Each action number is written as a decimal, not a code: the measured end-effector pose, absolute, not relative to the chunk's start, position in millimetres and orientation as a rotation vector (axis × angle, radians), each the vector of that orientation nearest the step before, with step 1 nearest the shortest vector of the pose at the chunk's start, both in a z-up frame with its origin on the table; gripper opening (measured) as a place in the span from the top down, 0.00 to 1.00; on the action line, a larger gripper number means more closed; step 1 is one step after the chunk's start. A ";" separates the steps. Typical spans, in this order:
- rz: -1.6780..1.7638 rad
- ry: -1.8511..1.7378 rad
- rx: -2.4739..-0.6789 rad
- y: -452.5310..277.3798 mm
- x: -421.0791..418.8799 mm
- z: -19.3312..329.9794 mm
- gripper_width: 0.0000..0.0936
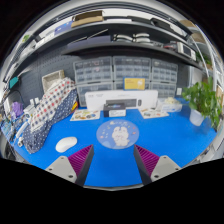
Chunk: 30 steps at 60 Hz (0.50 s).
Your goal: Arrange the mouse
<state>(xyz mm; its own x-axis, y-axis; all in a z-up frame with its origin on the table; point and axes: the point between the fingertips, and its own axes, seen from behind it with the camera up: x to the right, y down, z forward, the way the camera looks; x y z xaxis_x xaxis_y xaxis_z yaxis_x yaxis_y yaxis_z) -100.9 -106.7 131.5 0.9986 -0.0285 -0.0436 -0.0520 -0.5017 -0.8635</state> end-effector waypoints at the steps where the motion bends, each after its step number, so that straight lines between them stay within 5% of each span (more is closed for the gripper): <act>1: 0.032 0.059 -2.105 -105.7 -109.3 123.8 0.13; 13: 0.098 0.025 -2.210 -99.7 -217.6 55.0 0.13; 30: 0.159 -0.042 -2.270 -47.9 -333.5 7.6 0.13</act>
